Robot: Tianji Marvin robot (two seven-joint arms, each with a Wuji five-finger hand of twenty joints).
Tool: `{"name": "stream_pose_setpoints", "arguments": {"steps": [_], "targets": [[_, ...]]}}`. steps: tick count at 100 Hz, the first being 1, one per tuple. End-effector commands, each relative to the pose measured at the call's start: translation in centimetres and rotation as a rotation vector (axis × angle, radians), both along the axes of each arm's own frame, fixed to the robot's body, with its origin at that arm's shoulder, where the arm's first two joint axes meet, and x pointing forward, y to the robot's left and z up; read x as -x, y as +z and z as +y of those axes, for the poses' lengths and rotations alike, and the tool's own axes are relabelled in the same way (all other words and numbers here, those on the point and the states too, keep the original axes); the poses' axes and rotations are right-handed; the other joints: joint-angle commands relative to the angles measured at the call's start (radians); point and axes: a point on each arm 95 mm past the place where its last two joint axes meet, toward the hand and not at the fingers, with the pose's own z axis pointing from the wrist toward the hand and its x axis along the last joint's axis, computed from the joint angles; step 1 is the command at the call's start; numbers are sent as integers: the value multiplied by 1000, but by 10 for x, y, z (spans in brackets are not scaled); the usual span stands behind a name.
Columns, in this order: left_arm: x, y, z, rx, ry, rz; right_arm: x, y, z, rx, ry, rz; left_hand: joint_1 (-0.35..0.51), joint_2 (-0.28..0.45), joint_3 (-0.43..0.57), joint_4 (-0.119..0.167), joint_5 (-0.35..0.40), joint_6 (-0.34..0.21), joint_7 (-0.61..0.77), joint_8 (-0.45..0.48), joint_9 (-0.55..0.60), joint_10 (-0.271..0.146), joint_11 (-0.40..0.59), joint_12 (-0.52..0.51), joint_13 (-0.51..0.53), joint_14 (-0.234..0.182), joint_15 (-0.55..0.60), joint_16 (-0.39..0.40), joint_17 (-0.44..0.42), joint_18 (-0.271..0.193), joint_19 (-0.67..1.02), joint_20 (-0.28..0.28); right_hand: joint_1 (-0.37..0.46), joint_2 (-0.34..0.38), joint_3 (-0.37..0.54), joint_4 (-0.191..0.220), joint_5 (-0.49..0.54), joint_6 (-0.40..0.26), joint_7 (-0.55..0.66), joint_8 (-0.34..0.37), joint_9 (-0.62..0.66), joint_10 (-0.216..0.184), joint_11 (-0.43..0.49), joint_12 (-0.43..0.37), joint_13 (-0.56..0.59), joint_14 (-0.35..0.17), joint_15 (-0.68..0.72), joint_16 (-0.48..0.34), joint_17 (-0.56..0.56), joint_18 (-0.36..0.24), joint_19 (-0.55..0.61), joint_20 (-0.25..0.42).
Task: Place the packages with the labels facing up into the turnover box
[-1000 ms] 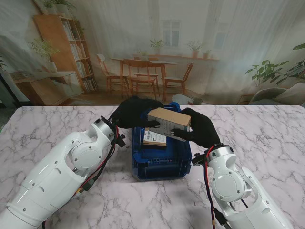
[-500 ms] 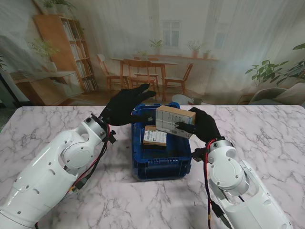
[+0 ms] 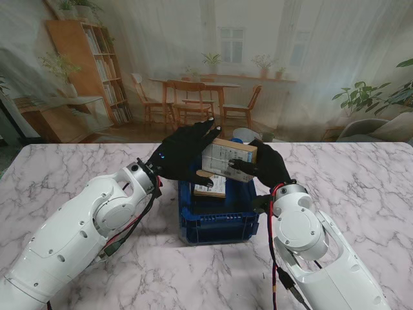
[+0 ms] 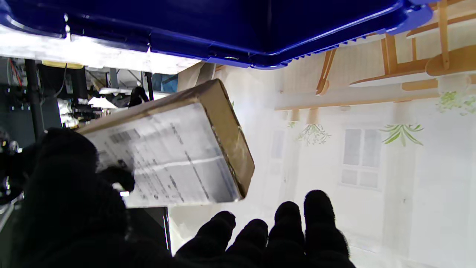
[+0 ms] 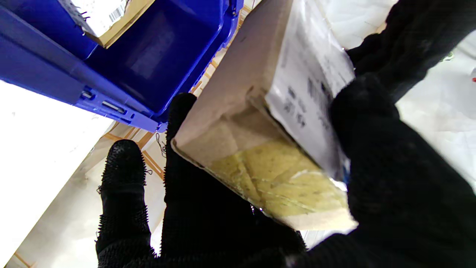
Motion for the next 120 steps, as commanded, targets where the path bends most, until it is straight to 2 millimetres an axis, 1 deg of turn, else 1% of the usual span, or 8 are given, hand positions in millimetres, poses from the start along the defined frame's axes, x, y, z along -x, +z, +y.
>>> {"name": "stream_pose_setpoints", "arguments": {"steps": [1,27,43,64,80,97,104,120], "targets": [[-2,1,-2,-17,7,0,2,3,7,-19,20,5,-22,-32,6,-15,-37,40,-25,-20,-57,23,-16,-19,-33,8,-1,-8,-20,-21,-31,-23,239,162,195,46,49,-102,118,0,128,-98,187,27,29,-17,50,12,-14,4,1,-4],[-8,3,-5,-106,43,-64,10,4,20,-80,77,53,146,-54,45,52,-34,74,18,108,-48,2,1,19,26,-53,43,32,-12,-63,46,-10,242,166,202,45,53,-86,114,-5,131,-94,189,23,35,-13,58,11,-14,6,-2,-6],[-8,2,-7,-122,43,-59,12,0,23,-108,91,91,243,-34,56,83,-48,40,59,342,-24,-26,59,268,81,-70,70,137,-2,-84,126,27,244,166,206,44,55,-78,113,-6,134,-92,192,25,40,-13,65,12,-14,0,-1,-6],[-8,1,-14,-146,26,-54,11,0,24,-140,99,124,337,-10,76,94,-45,-9,129,531,53,-71,188,423,140,-83,115,255,28,-98,197,84,244,165,209,43,59,-72,110,-8,139,-90,194,27,46,-12,75,14,-12,-5,0,-6],[-7,-1,-17,-167,10,-51,11,2,23,-155,86,129,235,-28,27,68,-56,-17,110,531,25,-82,174,401,124,-76,88,260,15,-94,189,95,245,163,212,43,61,-69,109,-9,141,-89,194,27,50,-12,81,14,-12,-4,1,-6],[-8,-4,-18,-184,16,-34,11,3,23,-172,76,132,96,-70,29,20,-39,16,15,321,1,-52,102,302,109,-57,58,223,12,-80,163,111,246,162,215,43,62,-66,110,-9,143,-89,193,27,52,-12,84,14,-13,-6,1,-7],[-9,-4,-19,-186,20,-41,11,4,24,-177,79,136,180,-60,51,28,-45,17,68,375,34,-56,127,320,132,-61,79,234,33,-82,183,122,245,162,215,42,64,-67,110,-9,144,-89,193,27,52,-10,86,14,-13,-6,1,-7],[-11,-5,-21,-159,23,-56,11,4,25,-183,89,145,444,18,99,106,10,-70,230,618,161,-129,304,490,233,-84,187,369,99,-109,289,182,245,162,217,42,63,-66,109,-11,143,-89,191,28,51,-10,87,13,-13,-7,1,-8]]}}
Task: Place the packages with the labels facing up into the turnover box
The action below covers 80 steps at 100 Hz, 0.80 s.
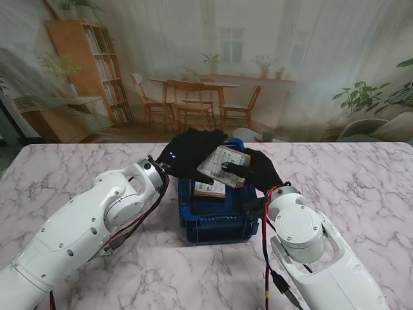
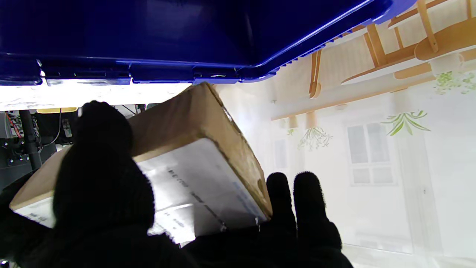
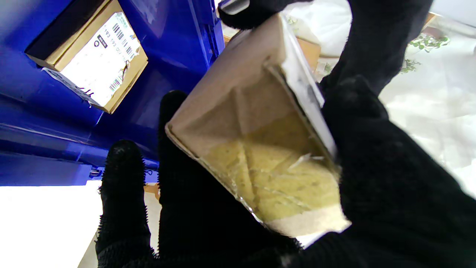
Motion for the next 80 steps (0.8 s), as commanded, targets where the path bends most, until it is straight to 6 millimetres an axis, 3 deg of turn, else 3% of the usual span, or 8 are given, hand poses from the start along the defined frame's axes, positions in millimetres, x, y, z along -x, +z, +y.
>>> {"name": "stream_pose_setpoints", "arguments": {"steps": [1,18,23,31,39,44,58,80], "targets": [[-3,-4,-2,3,8,18,3,6,9,-22,32,-4,225,102,109,78,56,-97,81,99,67,-68,83,80,58,-13,63,74,23,-42,56,40,212,145,218,49,62,-216,98,-1,119,-153,174,54,32,-64,61,12,-10,-8,1,-8],[-1,-3,-4,41,11,48,1,5,9,-30,39,4,308,144,175,96,132,-146,242,247,254,-101,223,180,225,-17,194,243,146,-35,165,101,210,151,215,47,54,-208,91,-7,111,-146,173,55,25,-62,58,10,11,-12,3,-10],[-1,-2,-4,47,12,48,1,4,8,-33,42,6,325,101,225,82,154,-156,307,273,325,-102,205,391,270,-17,217,300,176,-27,196,123,205,158,197,46,34,-208,79,-15,90,-144,175,59,6,-60,50,7,7,-21,-1,-14],[1,0,-4,59,16,60,-1,2,6,-29,46,1,343,78,238,67,173,-157,355,278,384,-96,174,469,301,-11,237,364,199,-19,219,136,185,165,120,55,-35,-199,30,-62,19,-134,167,64,-44,-55,25,-2,-1,-25,-7,-26],[3,3,-4,62,25,67,-2,-1,4,-23,49,-2,370,64,232,58,197,-158,386,325,439,-90,137,513,333,0,242,424,223,-11,234,143,98,173,121,79,-65,-177,-113,-63,-63,-123,152,61,-83,-40,-14,-16,-5,-31,-17,-42],[3,4,-4,58,34,78,-2,-2,2,-30,53,2,385,54,231,57,211,-162,399,341,470,-88,119,525,350,7,248,448,236,-4,241,144,-7,181,135,152,-92,-164,-250,34,-147,-109,120,52,-128,-21,-53,-26,-26,-29,-35,-57],[2,6,-3,60,65,106,-2,-6,-5,-34,50,7,406,33,260,69,239,-169,424,339,541,-85,41,590,389,18,233,508,261,4,260,144,-145,158,69,158,-261,-156,-382,23,-457,-50,-84,-76,-380,5,-254,-116,-141,-59,-129,-79],[-2,5,-7,90,103,168,-3,-9,-13,-74,18,-17,401,18,309,90,266,-185,452,340,572,-89,45,601,416,28,234,535,276,9,276,148,-233,134,5,152,-392,-144,-462,-6,-697,-29,-192,-159,-544,14,-376,-183,-203,-72,-207,-90]]}}
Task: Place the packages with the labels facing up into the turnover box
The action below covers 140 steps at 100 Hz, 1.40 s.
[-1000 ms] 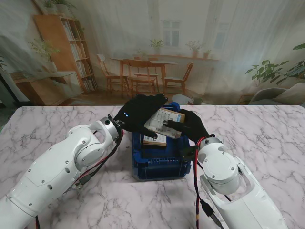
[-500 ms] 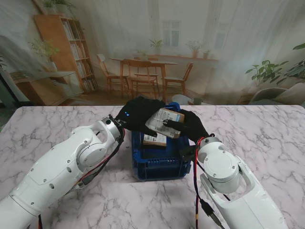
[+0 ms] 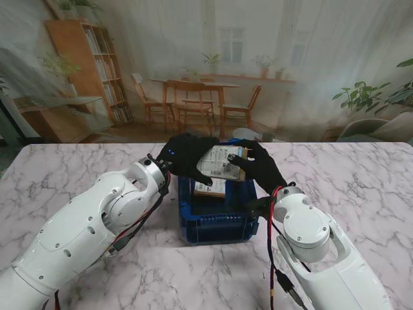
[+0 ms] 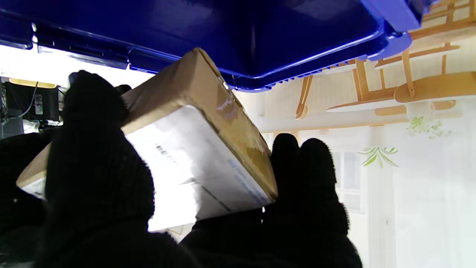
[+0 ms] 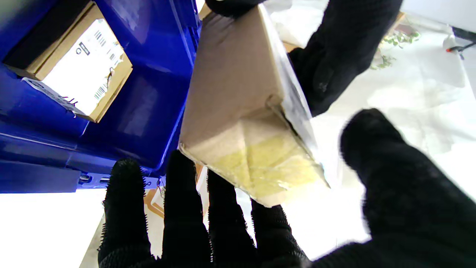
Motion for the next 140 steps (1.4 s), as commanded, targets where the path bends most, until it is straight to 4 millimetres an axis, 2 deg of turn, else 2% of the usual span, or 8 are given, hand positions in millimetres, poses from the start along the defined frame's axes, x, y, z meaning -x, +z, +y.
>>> {"name": "stream_pose_setpoints", "arguments": {"steps": [1,10,26,34,39,72,112,140], "targets": [[-2,-1,-5,6,7,29,1,-4,-3,12,-19,-1,377,171,331,95,93,-131,156,40,170,-85,135,109,91,-47,100,32,3,-62,17,23,-57,-3,-18,21,-55,-30,-15,-19,-60,-5,-31,-16,-45,-5,-56,-22,-25,-47,-20,-16],[-3,-2,-7,22,17,52,2,-4,-9,25,-41,-24,372,170,333,91,96,-130,157,37,171,-84,134,109,92,-45,98,32,4,-60,18,23,-74,21,-52,23,-91,-36,-49,-29,-134,-10,-59,-46,-106,-20,-104,-44,-78,-85,-79,5],[-1,-6,-10,22,26,90,7,-6,-28,81,-135,-117,350,175,319,76,102,-124,152,25,177,-74,126,101,89,-43,90,11,4,-49,21,23,-72,48,-79,27,-99,-42,-65,-27,-170,-13,-71,-57,-131,-28,-136,-49,-94,-100,-131,35],[0,-9,-10,13,35,102,12,-11,-38,98,-177,-142,342,177,303,75,111,-119,157,18,185,-67,122,103,88,-41,111,-62,4,-40,30,22,-66,58,-82,29,-100,-42,-68,-26,-173,-11,-71,-58,-133,-27,-142,-50,-95,-100,-140,40],[1,-10,-9,5,41,114,15,-13,-44,91,-203,-149,339,179,293,77,118,-116,156,15,188,-63,126,98,83,-37,136,-136,4,-33,33,20,-55,68,-102,33,-96,-44,-74,-21,-172,-12,-71,-60,-128,-28,-153,-48,-89,-100,-167,62],[13,-11,-8,-50,68,175,41,-32,-82,78,-370,-243,332,171,294,72,154,-125,147,3,208,-56,125,84,94,-19,132,-151,5,-10,42,19,-27,111,-114,40,-90,-62,-74,-13,-169,-16,-73,-62,-126,-34,-161,-45,-97,-100,-205,81],[16,-27,-16,-92,72,268,52,-48,-97,70,-441,-244,282,196,281,60,162,-111,122,-5,163,-37,191,35,85,1,134,-158,-3,7,58,21,1,120,-125,48,-90,-64,-70,-5,-184,-9,-67,-60,-127,-35,-166,-40,-88,-98,-255,111],[17,-35,-16,-106,79,313,54,-49,-100,72,-449,-249,257,232,197,27,181,-99,88,-2,123,-27,274,-58,83,14,144,-168,-3,17,71,13,7,124,-126,49,-89,-65,-68,-3,-192,-7,-60,-58,-130,-36,-166,-38,-82,-98,-279,133]]}}
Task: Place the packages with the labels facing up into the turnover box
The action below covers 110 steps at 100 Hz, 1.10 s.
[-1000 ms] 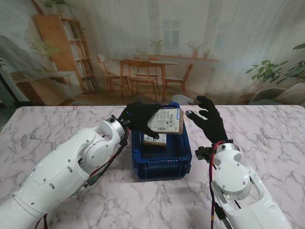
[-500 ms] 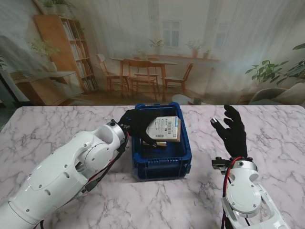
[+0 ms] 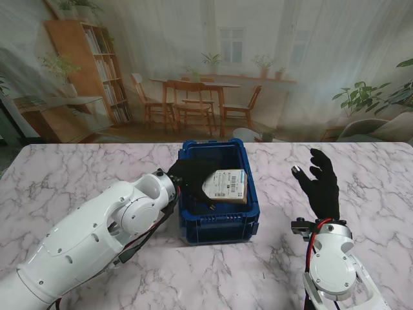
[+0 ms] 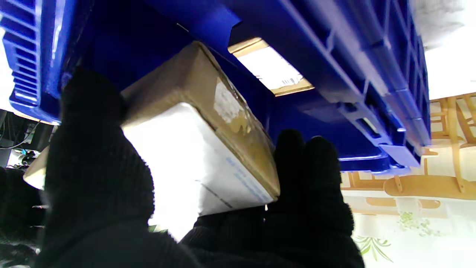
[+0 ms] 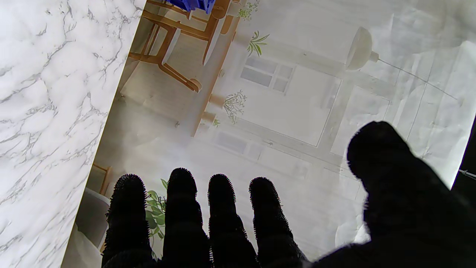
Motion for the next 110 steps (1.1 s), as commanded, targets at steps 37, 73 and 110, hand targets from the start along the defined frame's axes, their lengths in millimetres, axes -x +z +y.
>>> {"name": "stream_pose_setpoints", "arguments": {"steps": [37,73,110], "targets": [[1,-4,5,-41,6,50,2,-4,-1,9,-20,10,120,386,41,14,172,-65,-42,-90,33,-19,246,-202,21,10,57,-21,-41,-11,6,10,32,27,-21,22,-22,-52,-12,11,-78,-6,-10,-5,-25,-34,-40,-5,-7,-43,-50,46],[-3,-12,6,-71,-12,107,1,-4,-3,10,-58,13,-177,340,30,-11,42,25,-366,-429,-196,64,-75,-554,-168,72,-172,-289,-116,-22,-146,-33,44,39,-26,23,-47,-47,-10,20,-88,-5,-15,-11,-33,-37,-32,2,-13,-42,-77,71],[-9,-20,7,-115,-30,94,0,-5,-3,22,-67,19,-273,308,28,-16,-202,-7,-450,-641,-483,110,-188,-730,-299,119,-220,-397,-174,-1,-223,-56,49,31,-20,23,-64,-43,-12,27,-88,-5,-35,-21,-41,-40,-27,3,-17,-35,-107,90]]}}
